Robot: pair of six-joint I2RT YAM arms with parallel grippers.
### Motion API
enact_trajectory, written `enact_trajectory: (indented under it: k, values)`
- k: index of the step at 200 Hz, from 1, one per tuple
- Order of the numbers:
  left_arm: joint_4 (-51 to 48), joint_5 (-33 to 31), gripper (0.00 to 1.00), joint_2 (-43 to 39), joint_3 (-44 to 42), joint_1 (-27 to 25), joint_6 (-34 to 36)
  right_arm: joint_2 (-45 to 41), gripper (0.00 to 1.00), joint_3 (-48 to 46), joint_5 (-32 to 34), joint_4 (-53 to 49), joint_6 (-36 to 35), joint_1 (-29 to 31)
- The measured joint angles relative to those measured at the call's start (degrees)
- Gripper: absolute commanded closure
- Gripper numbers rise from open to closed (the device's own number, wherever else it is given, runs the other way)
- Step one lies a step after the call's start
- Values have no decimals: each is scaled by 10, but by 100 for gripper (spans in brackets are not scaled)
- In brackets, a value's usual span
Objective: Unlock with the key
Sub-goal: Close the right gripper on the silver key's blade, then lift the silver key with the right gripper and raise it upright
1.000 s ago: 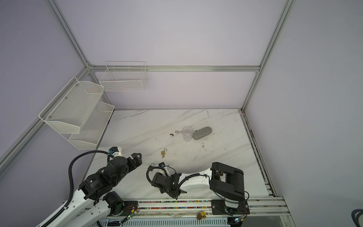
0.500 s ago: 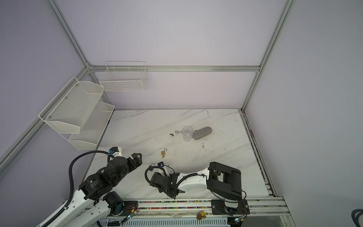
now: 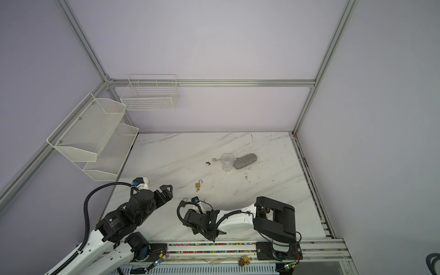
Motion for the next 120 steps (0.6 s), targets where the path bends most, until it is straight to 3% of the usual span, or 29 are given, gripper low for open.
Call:
enact_trajectory:
  k: [51, 120]
  values:
    - [18, 17, 0, 1, 0, 0, -12, -26, 100, -28, -19, 35, -2, -10]
    - [92, 79, 0, 2, 0, 0, -64, -163, 100, -68, -43, 92, -3, -57]
